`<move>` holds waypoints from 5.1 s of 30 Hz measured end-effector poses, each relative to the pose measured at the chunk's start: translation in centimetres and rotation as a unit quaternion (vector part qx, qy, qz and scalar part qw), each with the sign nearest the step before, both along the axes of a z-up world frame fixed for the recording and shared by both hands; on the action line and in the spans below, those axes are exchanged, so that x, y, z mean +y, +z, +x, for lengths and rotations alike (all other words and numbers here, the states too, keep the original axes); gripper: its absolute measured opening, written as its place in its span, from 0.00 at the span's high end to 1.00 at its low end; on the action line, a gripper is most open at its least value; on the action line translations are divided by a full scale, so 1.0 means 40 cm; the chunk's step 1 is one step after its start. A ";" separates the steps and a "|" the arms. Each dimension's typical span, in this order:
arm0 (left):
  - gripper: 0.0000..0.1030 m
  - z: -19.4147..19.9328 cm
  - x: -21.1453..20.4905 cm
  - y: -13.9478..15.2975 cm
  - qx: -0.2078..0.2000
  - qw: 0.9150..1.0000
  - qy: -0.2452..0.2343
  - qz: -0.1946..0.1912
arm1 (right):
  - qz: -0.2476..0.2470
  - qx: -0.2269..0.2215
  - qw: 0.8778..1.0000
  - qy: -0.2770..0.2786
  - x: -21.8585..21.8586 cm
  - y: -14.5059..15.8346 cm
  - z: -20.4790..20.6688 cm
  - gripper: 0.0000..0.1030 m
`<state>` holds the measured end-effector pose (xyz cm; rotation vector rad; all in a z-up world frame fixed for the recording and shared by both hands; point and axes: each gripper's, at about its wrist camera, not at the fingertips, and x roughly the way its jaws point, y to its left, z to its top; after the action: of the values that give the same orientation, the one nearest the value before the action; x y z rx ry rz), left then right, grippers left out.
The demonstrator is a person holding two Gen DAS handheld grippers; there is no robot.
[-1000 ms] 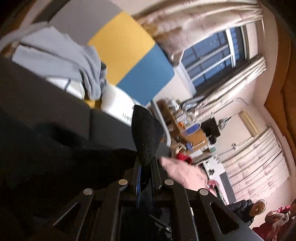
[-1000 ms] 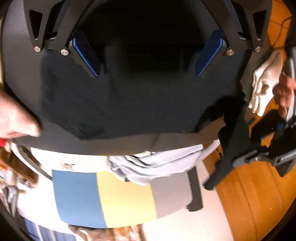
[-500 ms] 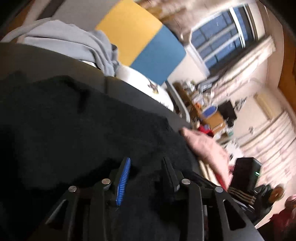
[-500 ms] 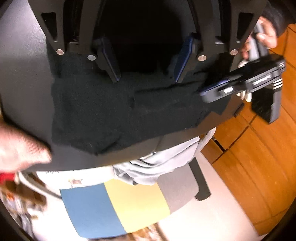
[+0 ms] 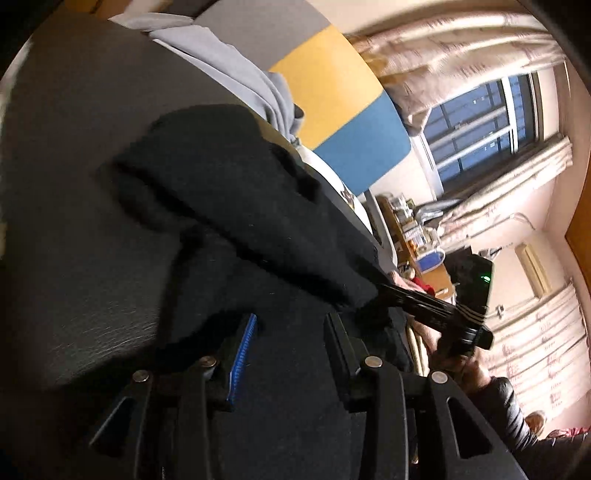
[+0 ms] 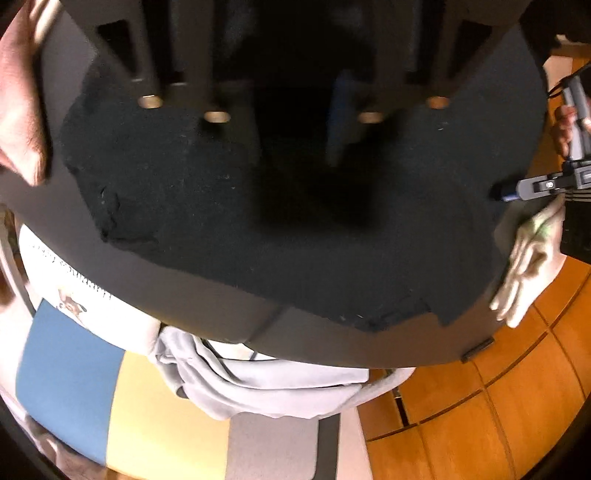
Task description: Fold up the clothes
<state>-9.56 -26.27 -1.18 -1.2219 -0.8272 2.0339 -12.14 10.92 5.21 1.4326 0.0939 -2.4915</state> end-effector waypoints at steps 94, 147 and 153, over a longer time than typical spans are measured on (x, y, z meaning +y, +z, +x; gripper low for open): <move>0.86 -0.147 0.018 -0.086 -0.128 0.972 0.119 0.157 | -0.468 0.052 0.783 -0.407 0.393 -0.093 0.267 0.51; 0.78 -0.273 0.191 0.022 0.097 0.973 0.036 -0.206 | -0.044 0.083 0.983 -0.157 0.179 -0.091 0.031 0.12; 0.64 -0.074 0.096 0.106 0.130 0.977 0.009 -0.167 | -0.173 0.064 0.968 -0.169 0.237 -0.035 0.175 0.01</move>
<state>-12.54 -22.45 3.07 -1.0849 -0.3840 2.3511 -5.13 20.39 3.79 1.2224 -0.5786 -2.6871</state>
